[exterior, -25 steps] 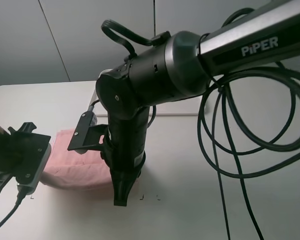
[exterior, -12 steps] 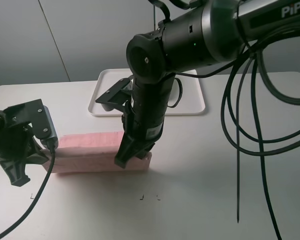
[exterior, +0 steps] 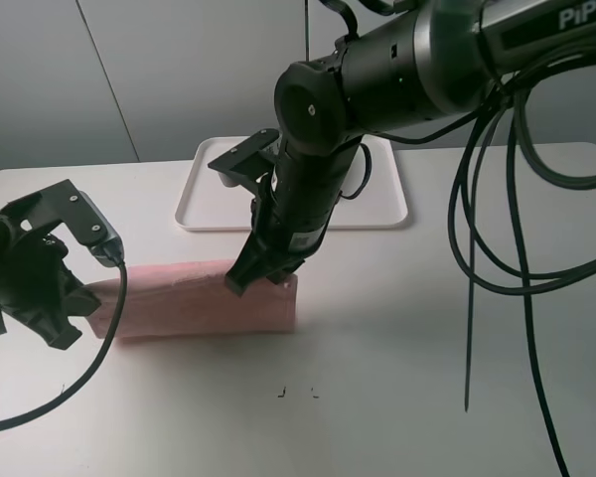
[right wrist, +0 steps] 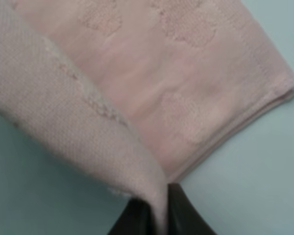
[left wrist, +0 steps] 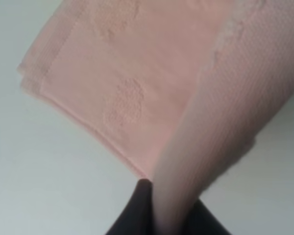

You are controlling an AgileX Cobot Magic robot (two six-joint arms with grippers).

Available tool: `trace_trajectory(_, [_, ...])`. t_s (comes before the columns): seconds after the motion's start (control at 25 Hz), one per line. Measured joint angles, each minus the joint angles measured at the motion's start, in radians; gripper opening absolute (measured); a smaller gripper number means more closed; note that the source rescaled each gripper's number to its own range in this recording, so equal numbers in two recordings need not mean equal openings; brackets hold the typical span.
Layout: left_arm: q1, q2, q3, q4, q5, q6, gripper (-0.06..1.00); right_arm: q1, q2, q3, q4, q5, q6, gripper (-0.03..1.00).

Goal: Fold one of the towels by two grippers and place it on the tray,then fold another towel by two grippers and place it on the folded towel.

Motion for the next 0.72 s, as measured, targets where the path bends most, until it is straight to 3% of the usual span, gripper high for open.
trace_trajectory(0.12, [0.000,0.000,0.000,0.008,-0.038,-0.077,0.32,-0.004,0.020,0.000,-0.041,-0.050,0.039,0.31])
trace_trajectory(0.28, [0.000,0.000,0.000,0.013,-0.127,-0.207,0.77,-0.008,0.024,0.000,-0.081,-0.136,0.114,0.78])
trace_trajectory(0.36, [0.000,0.000,0.000,0.018,-0.164,-0.264,0.95,-0.008,0.024,0.000,-0.093,-0.156,0.129,0.93])
trace_trajectory(0.56, [0.000,0.000,0.000,0.018,-0.185,-0.322,0.99,-0.008,0.024,0.000,-0.098,-0.161,0.138,1.00])
trace_trajectory(0.72, [0.000,0.019,-0.030,0.049,-0.138,-0.440,1.00,-0.033,0.024,0.000,-0.057,-0.131,0.158,1.00])
